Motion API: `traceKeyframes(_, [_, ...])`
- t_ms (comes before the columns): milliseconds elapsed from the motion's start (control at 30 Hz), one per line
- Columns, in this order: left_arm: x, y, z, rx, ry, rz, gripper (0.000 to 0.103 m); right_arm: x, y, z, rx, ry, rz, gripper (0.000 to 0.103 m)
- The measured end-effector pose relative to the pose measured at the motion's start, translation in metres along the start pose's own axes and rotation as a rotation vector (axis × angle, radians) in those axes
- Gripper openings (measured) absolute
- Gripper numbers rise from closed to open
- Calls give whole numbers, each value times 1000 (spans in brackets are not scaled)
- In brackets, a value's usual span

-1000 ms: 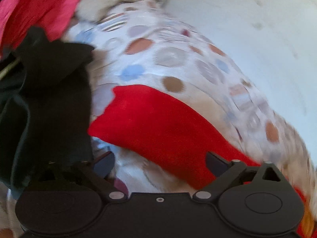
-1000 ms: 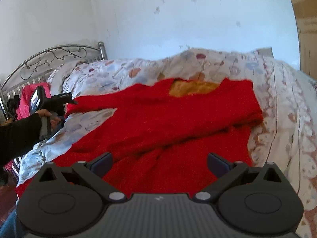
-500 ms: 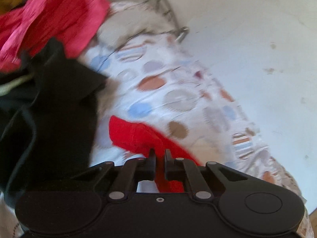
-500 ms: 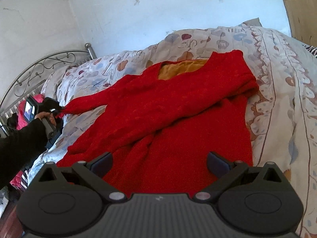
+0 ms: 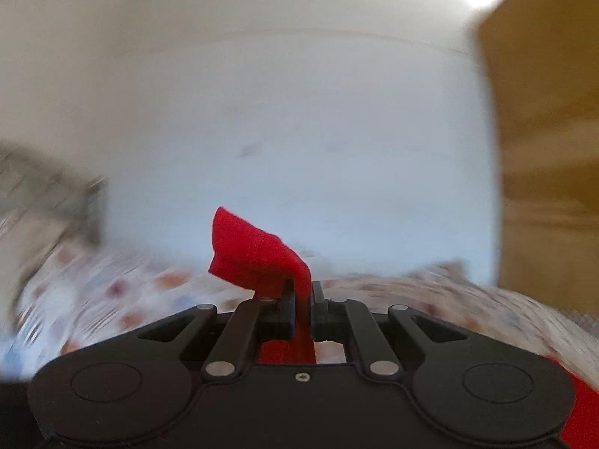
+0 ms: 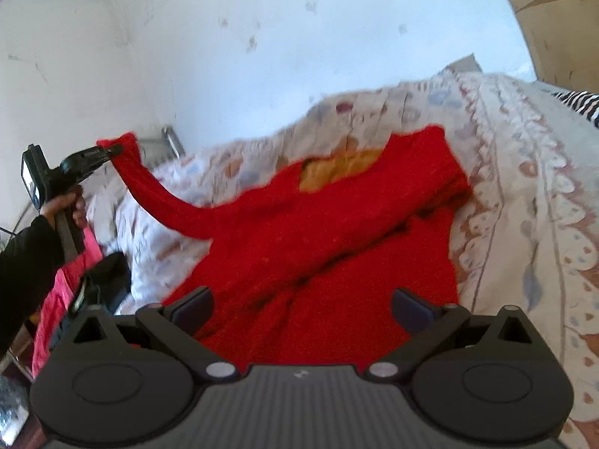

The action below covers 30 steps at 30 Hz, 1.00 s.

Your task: Fold small clothes

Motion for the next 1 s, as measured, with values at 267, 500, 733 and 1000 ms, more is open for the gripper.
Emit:
traceKeyframes(267, [-32, -104, -8, 86, 7, -297, 6, -42, -5, -1, -28, -42, -81, 103])
traceKeyframes(500, [-56, -171, -56, 114, 104, -498, 6, -72, -19, -8, -21, -46, -158, 103])
traceKeyframes(733, [-81, -198, -126, 257, 220, -590, 7, -86, -25, -16, -48, -23, -209, 103])
traceKeyframes(1000, [-92, -189, -156, 165, 394, -677, 36, -83, -25, -18, -31, -19, -211, 103])
Point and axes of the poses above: each gripper's, at about its wrist camera, not at the fingertips, and x roughly the way its jaws point, y to its left, z to its top, the point moved 2 cm from there along x, roughly the way its jaws point, and after that the axes turned 1 degree about -x, right-handed, at the moved point
